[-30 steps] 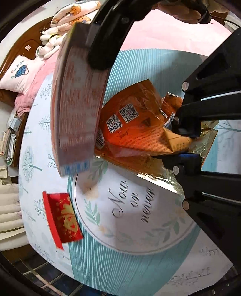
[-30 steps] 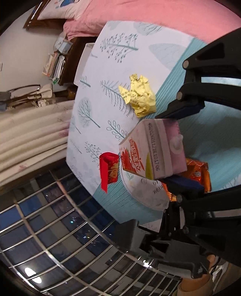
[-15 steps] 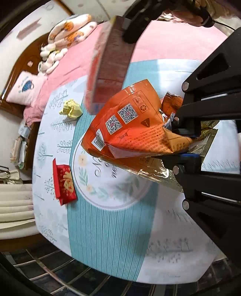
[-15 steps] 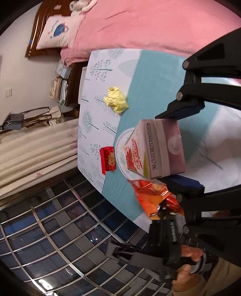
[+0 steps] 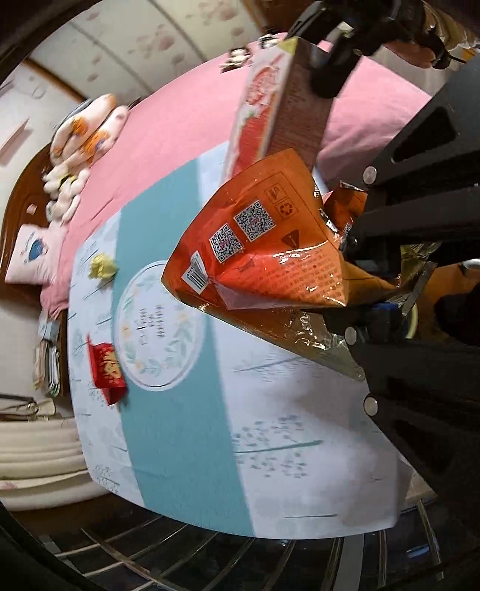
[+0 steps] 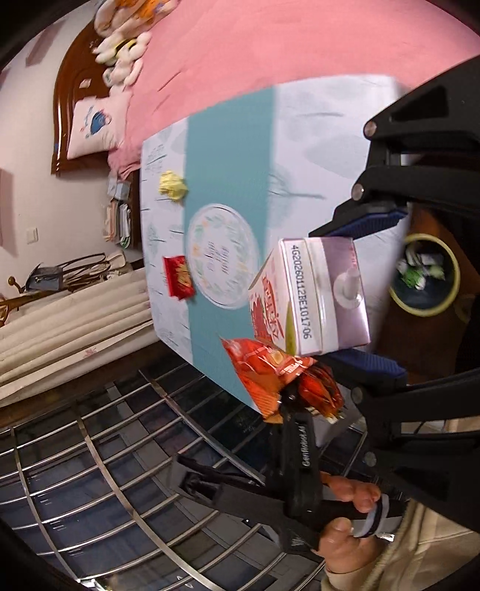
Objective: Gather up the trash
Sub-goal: 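Lower both tools over the bin and open them to drop bag and carton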
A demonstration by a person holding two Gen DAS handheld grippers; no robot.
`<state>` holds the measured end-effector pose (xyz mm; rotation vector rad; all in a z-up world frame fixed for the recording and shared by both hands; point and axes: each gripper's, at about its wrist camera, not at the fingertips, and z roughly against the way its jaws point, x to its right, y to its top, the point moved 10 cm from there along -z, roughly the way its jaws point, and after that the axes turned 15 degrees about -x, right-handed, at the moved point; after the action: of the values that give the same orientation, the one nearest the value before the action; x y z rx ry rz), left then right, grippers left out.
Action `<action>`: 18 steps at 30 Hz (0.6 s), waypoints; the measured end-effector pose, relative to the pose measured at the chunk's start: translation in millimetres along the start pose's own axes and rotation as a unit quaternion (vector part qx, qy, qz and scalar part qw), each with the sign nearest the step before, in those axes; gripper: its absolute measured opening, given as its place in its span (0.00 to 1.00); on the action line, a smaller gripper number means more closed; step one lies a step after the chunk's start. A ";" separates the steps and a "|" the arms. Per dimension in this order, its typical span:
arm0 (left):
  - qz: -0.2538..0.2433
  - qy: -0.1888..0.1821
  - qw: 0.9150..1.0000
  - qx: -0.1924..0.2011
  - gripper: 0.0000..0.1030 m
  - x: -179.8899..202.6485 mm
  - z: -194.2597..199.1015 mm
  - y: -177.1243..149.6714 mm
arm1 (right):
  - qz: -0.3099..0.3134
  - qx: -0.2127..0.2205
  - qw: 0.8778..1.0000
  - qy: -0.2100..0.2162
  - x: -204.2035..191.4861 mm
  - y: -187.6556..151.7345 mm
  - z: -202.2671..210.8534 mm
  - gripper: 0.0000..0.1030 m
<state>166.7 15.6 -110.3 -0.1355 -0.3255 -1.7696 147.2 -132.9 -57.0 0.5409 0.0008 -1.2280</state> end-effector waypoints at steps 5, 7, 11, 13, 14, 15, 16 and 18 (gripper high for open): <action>-0.023 -0.015 0.999 -0.036 0.05 2.9 -9.0 -45.8 | -0.029 -0.039 0.999 -0.005 -22.8 -55.0 -11.6 0.52; -0.031 -0.020 0.998 -0.051 0.05 5.9 -13.6 -63.3 | -0.035 -0.052 0.998 -0.010 -27.3 -71.1 -15.4 0.52; -0.039 -0.026 0.996 -0.082 0.05 11.4 -32.0 -94.6 | -0.045 -0.084 0.995 -0.015 -30.3 -103.7 -30.6 0.52; -0.040 -0.030 0.994 -0.096 0.05 12.8 -44.3 -107.5 | -0.045 -0.102 0.994 -0.022 -28.2 -118.6 -44.0 0.52; -0.041 -0.030 0.993 -0.104 0.05 13.3 -53.0 -114.6 | -0.048 -0.110 0.992 -0.025 -25.8 -125.9 -52.2 0.52; -0.041 -0.029 0.993 -0.111 0.05 13.3 -62.2 -121.0 | -0.052 -0.116 0.992 -0.026 -23.4 -132.0 -59.3 0.52; -0.042 -0.027 0.992 -0.119 0.06 13.6 -72.7 -127.6 | -0.059 -0.125 0.990 -0.027 -19.3 -140.9 -71.0 0.52; -0.043 -0.018 0.990 -0.136 0.06 12.6 -101.9 -143.1 | -0.066 -0.137 0.988 -0.030 -10.8 -154.1 -91.6 0.52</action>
<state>33.7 1.5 -224.8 -0.3533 -0.1155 -1.8920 32.1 -122.3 -194.4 0.2663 0.1542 -1.3470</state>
